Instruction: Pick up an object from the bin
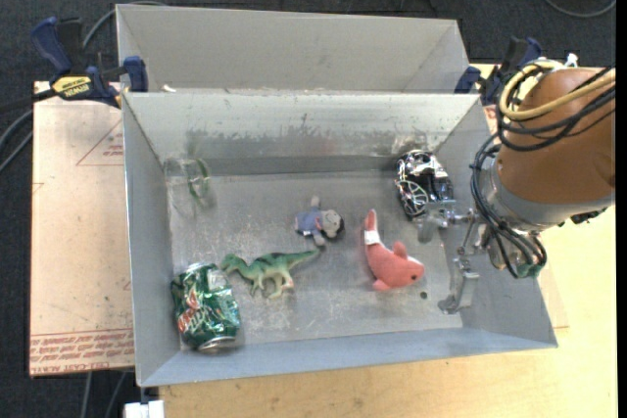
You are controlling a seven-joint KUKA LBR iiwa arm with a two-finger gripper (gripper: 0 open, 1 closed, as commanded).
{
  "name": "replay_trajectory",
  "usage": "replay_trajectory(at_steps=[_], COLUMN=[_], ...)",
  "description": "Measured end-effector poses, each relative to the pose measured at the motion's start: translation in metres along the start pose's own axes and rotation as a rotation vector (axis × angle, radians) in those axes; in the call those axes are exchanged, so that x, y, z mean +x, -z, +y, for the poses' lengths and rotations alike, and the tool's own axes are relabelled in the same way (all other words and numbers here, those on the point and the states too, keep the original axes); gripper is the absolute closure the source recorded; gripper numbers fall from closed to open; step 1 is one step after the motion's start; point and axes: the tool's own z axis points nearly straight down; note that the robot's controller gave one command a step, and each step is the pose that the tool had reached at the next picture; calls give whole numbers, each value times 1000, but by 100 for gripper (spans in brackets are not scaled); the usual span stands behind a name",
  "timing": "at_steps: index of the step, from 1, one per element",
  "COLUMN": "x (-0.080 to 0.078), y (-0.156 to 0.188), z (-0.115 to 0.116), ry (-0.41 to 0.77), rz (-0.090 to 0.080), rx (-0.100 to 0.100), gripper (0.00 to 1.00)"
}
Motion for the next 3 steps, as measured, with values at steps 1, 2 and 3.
replay_trajectory(at_steps=[1,2,3], x=[-2,-19,-18], y=[4,-133,-62], z=[0,-7,-5], ry=[4,-246,-253], rz=[-8,-8,-10], rx=[1,-1,-1], gripper=[0,0,0])
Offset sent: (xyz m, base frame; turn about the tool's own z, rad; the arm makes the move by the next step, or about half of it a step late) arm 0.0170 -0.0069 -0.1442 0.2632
